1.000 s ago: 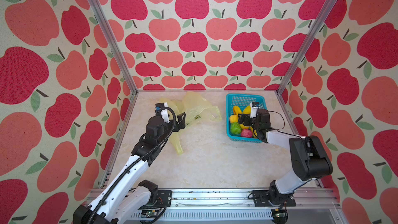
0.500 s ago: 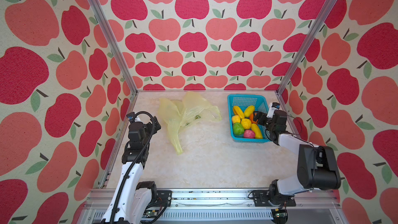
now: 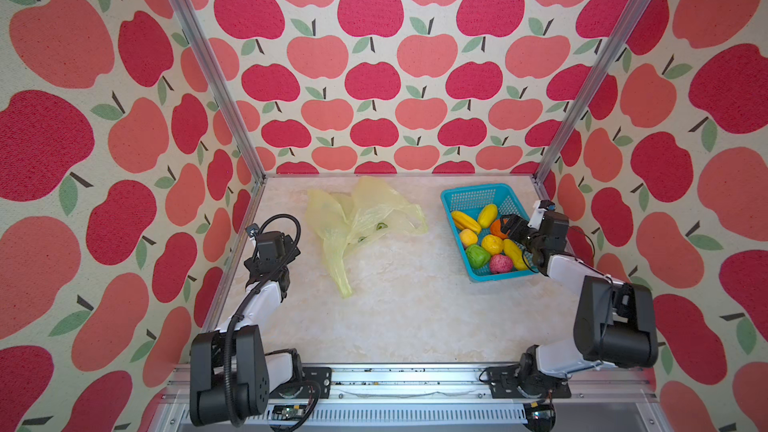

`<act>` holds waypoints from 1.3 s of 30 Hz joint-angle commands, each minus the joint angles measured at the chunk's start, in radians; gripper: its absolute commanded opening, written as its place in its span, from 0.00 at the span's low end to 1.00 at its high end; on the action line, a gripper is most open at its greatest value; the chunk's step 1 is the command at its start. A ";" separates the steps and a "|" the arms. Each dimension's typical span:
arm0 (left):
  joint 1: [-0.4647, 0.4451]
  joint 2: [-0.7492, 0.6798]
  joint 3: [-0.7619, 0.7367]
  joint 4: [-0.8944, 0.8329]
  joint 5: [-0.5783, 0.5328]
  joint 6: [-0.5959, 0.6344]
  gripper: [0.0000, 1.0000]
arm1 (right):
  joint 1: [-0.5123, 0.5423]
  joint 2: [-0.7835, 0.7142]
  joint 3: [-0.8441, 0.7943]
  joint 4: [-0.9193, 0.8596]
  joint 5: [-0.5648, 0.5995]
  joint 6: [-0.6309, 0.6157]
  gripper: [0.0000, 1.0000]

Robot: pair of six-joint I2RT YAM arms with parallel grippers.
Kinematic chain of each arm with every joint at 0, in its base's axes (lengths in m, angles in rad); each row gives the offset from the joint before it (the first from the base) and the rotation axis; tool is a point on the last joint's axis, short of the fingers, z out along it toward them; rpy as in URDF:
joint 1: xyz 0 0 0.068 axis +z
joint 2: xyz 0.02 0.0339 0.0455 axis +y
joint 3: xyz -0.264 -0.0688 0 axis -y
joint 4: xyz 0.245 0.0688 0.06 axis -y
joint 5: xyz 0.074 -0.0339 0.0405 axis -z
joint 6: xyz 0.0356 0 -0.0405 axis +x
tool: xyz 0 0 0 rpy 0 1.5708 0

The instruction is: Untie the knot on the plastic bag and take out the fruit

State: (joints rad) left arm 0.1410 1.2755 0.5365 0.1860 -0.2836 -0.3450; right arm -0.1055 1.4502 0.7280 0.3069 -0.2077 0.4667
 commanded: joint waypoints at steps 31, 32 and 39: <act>-0.172 0.218 -0.066 0.513 -0.193 0.309 0.99 | 0.066 0.368 0.338 -0.270 -0.072 -0.121 0.77; -0.180 0.228 -0.060 0.517 -0.195 0.324 0.99 | 0.065 0.363 0.329 -0.257 -0.075 -0.119 0.78; -0.198 0.318 -0.081 0.679 -0.073 0.436 0.99 | 0.025 0.202 0.129 -0.011 0.036 -0.073 0.99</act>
State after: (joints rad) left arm -0.0437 1.5543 0.4644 0.7521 -0.4313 0.0040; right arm -0.0551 1.7351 0.9199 0.1749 -0.2554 0.3851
